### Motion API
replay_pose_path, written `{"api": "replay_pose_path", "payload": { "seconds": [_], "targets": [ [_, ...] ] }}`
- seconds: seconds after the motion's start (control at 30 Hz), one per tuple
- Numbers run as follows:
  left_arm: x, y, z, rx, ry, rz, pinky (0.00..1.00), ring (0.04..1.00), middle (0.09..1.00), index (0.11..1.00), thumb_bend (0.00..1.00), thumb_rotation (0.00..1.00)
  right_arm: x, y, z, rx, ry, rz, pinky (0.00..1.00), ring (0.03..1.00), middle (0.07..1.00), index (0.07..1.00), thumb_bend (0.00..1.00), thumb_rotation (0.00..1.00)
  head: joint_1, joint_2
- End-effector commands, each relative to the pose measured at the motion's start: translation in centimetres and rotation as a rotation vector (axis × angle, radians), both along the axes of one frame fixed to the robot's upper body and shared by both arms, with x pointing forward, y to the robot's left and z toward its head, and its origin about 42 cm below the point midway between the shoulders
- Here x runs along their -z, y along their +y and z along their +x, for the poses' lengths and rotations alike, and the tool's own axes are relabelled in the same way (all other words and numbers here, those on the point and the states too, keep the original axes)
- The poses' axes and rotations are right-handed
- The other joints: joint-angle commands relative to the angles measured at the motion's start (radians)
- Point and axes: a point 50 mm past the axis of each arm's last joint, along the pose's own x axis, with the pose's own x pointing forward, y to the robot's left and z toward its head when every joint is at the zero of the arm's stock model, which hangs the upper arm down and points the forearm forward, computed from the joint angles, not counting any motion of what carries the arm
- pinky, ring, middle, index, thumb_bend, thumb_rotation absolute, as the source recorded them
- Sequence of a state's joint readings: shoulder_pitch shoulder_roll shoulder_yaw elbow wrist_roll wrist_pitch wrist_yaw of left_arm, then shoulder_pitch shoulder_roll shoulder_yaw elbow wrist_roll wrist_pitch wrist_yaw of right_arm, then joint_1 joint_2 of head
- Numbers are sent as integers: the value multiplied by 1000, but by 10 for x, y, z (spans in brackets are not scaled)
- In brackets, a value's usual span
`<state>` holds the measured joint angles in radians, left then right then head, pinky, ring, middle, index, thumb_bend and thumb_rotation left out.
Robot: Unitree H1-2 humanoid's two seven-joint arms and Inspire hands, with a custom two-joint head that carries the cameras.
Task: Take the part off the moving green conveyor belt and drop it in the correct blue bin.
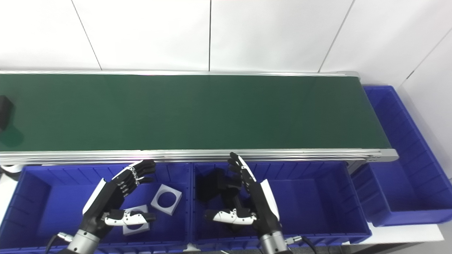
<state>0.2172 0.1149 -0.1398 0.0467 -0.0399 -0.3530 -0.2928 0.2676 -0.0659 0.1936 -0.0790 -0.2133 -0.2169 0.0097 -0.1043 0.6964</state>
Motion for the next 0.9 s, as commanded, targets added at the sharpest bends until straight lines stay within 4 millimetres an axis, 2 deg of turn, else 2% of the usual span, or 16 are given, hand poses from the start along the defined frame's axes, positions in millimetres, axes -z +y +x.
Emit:
{"api": "replay_pose_path", "payload": {
  "seconds": [0.0, 0.27, 0.43, 0.53, 0.73, 0.77, 0.87],
  "targets": [
    [-10, -4, 2, -12, -74, -4, 759, 823, 834, 824, 837, 97, -10, 0, 0, -8, -79, 14, 824, 870, 887, 933, 877, 244, 3, 1],
    [-9, -11, -1, -20, -67, -2, 772, 818, 830, 826, 841, 149, -10, -5, -2, -12, -78, 4, 814, 862, 882, 929, 872, 224, 58, -23],
    [-6, -16, -3, -21, -79, 8, 760, 813, 832, 823, 841, 143, -9, -9, -5, -10, -80, 0, 810, 861, 884, 933, 873, 235, 97, -42],
    [-5, -19, -4, -22, -83, 16, 752, 811, 834, 819, 848, 151, -8, -12, -5, -11, -84, 3, 803, 860, 883, 931, 878, 223, 153, -61],
    [-2, -28, -4, -18, -85, 12, 744, 815, 836, 809, 862, 105, -8, -20, -7, -14, -95, -12, 799, 863, 889, 935, 860, 223, 235, -98],
    [-1, -30, -5, -17, -83, 14, 743, 814, 835, 808, 865, 107, -7, -21, -7, -13, -94, -13, 801, 865, 891, 937, 858, 220, 261, -114],
    [1, -33, -6, -17, -80, 15, 742, 814, 835, 805, 877, 116, -8, -23, -9, -14, -90, -11, 823, 875, 899, 945, 846, 195, 288, -135]
  ]
}}
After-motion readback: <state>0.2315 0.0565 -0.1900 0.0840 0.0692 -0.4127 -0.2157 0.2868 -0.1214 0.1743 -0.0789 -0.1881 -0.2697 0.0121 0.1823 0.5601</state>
